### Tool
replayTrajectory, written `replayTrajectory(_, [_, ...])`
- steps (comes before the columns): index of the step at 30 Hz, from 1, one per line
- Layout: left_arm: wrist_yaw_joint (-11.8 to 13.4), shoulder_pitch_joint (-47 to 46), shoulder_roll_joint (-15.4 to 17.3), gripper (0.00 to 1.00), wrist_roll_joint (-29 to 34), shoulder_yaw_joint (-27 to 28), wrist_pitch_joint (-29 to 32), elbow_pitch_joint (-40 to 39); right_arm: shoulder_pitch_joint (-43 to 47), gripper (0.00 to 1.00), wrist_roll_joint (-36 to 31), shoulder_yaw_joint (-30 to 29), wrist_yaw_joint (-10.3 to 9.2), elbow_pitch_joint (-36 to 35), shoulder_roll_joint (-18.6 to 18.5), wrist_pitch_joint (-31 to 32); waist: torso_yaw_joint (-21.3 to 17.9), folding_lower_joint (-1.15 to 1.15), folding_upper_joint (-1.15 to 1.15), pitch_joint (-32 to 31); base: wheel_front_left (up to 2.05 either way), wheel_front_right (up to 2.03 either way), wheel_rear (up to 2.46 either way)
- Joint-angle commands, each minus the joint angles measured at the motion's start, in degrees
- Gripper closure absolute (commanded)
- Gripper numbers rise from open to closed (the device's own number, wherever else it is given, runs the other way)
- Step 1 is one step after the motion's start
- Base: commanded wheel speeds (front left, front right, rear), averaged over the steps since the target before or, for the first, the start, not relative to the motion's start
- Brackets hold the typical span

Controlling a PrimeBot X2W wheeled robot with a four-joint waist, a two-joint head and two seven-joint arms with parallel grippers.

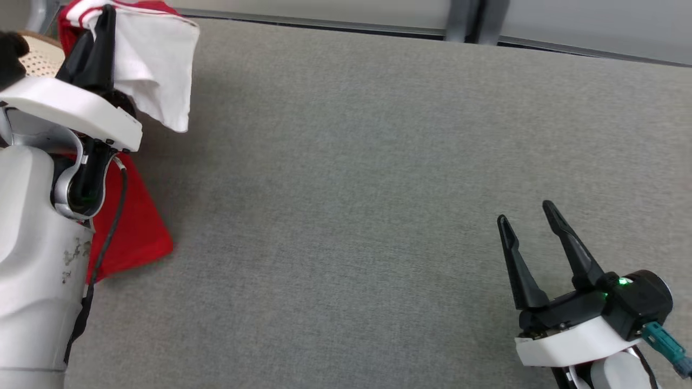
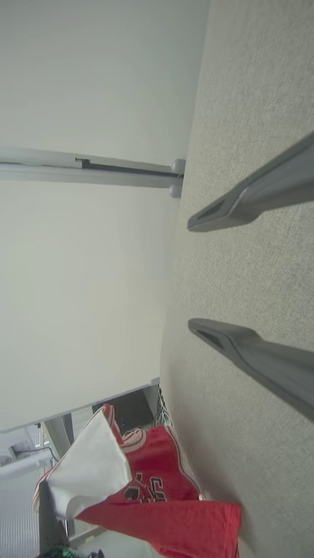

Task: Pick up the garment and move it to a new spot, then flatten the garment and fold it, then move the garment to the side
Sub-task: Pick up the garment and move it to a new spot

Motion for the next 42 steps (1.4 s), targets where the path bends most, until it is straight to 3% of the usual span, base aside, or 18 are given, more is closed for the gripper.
replayTrajectory(1, [0.0, 0.4, 0.2, 1.00, -1.2, 0.0, 0.7, -2.2, -0.2, 0.00, 0.3, -0.1, -0.13, 0.1, 0.4, 0.0, -3.9, 0.00, 0.00, -3.1, 0.00, 0.00, 0.00])
replayTrajectory(6, [0.2, 1.6, 0.8, 1.00, -4.6, -0.7, 5.8, -16.2, -0.5, 0.00, 0.4, 0.0, -0.13, 0.6, 2.9, 0.0, -10.5, 0.00, 0.00, -5.4, 0.00, 0.00, 0.00])
replayTrajectory(11, [2.9, 0.3, -1.2, 1.00, -7.4, -1.0, 10.3, -26.3, -0.5, 0.00, 0.7, 0.0, -0.13, 0.7, 4.8, 0.0, -17.6, 0.00, 0.00, -6.4, 0.00, 0.00, 0.00])
replayTrajectory(19, [5.1, -2.0, -5.8, 1.00, -8.7, -4.9, 14.4, -31.1, -0.8, 0.00, 0.7, -0.9, -0.13, 0.6, 6.5, 0.0, -25.4, 0.00, 0.00, -5.1, 0.00, 0.00, 0.00])
replayTrajectory(24, [4.8, 3.6, -7.9, 1.00, -9.9, -8.1, 14.9, -28.8, -0.8, 0.00, 0.3, -0.9, -0.13, 0.9, 6.4, 0.0, -27.0, 0.00, 0.00, -3.3, 0.00, 0.00, 0.00])
replayTrajectory(30, [3.0, 20.6, -10.3, 1.00, -16.2, -11.4, 13.9, -25.9, 0.6, 0.00, 0.2, -2.3, -0.13, 1.2, 5.6, 0.0, -25.8, 0.00, 0.00, -2.2, 0.00, 0.00, 0.00])
replayTrajectory(35, [1.4, 32.2, -8.8, 1.00, -17.3, -13.6, 10.6, -23.2, 1.2, 0.00, 0.2, -2.9, -0.13, 1.5, 4.7, 0.0, -22.4, 0.00, 0.00, -2.2, 0.00, 0.00, 0.00])
replayTrajectory(37, [1.4, 35.3, -9.7, 0.52, -17.3, -13.2, 7.4, -22.1, 1.3, 0.00, 0.2, -2.9, -0.13, 1.6, 4.3, 0.0, -20.6, 0.00, 0.00, -2.7, 0.00, 0.00, 0.00])
replayTrajectory(38, [1.4, 36.6, -9.9, 0.05, -16.9, -13.0, 5.8, -21.5, 1.4, 0.00, 0.2, -2.9, -0.13, 1.7, 4.0, 0.0, -19.5, 0.00, 0.00, -3.0, 0.00, 0.00, 0.00])
replayTrajectory(42, [2.9, 39.1, -10.1, 0.00, -13.5, -12.1, -0.6, -19.2, 2.0, 0.00, 0.1, -2.3, -0.13, 2.1, 3.5, 0.0, -16.2, 0.00, 0.00, -4.6, 0.00, 0.00, 0.00])
